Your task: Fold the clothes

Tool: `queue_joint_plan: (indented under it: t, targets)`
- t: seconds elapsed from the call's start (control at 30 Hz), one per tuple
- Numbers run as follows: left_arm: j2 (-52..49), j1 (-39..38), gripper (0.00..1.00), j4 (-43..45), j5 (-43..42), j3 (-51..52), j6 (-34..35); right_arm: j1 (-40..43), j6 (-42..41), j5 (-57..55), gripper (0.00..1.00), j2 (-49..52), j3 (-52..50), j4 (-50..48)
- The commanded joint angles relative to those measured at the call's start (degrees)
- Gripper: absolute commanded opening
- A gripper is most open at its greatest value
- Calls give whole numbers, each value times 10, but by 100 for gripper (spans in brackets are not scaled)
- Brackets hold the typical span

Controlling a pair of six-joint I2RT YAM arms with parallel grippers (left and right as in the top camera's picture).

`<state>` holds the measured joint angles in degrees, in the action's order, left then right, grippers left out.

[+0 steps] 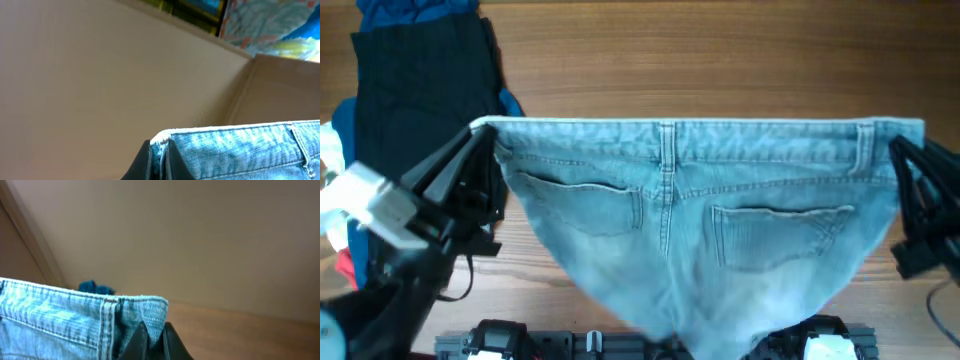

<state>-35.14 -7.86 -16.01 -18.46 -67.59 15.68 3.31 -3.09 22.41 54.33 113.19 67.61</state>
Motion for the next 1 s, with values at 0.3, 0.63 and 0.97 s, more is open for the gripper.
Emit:
queue_joint_plan:
  t: [0.3, 0.63, 0.97]
  targets:
    - [-338, 25, 4, 33, 145, -13, -20, 23, 30, -147, 4, 384, -4, -11]
    - [-689, 24, 4, 361, 145, -13, -16, 23, 12, -146, 4, 699, -4, -264]
    - [-841, 28, 100, 566, 170, -15, -18, 15, -16, -89, 99, 801, -4, -437]
